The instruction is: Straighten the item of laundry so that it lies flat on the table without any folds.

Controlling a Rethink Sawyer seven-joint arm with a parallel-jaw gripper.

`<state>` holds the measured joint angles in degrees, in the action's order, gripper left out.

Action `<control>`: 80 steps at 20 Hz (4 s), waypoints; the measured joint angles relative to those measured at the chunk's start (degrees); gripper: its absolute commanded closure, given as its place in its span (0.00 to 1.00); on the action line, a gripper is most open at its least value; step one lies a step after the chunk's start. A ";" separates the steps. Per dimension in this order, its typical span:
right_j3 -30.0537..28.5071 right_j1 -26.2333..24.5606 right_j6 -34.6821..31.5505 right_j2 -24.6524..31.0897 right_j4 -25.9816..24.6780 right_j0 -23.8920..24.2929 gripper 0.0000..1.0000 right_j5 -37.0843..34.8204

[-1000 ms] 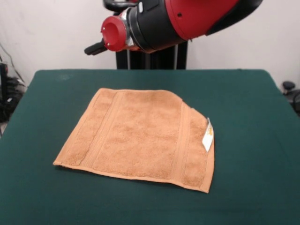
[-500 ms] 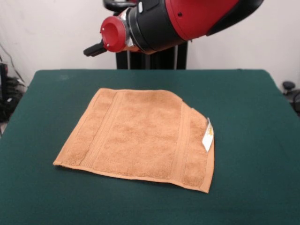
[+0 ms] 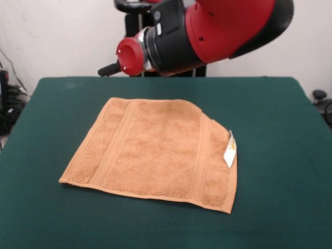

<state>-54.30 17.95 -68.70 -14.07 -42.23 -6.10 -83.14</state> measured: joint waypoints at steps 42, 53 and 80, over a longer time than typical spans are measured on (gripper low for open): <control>6.01 -9.58 0.00 7.12 0.85 -3.55 1.00 1.67; 13.88 -15.64 0.00 7.25 0.91 -6.05 1.00 0.55; 26.94 -22.64 0.00 7.27 4.16 -8.14 1.00 -5.42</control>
<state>-27.35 -4.69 -68.70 -6.80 -38.07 -14.24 -88.56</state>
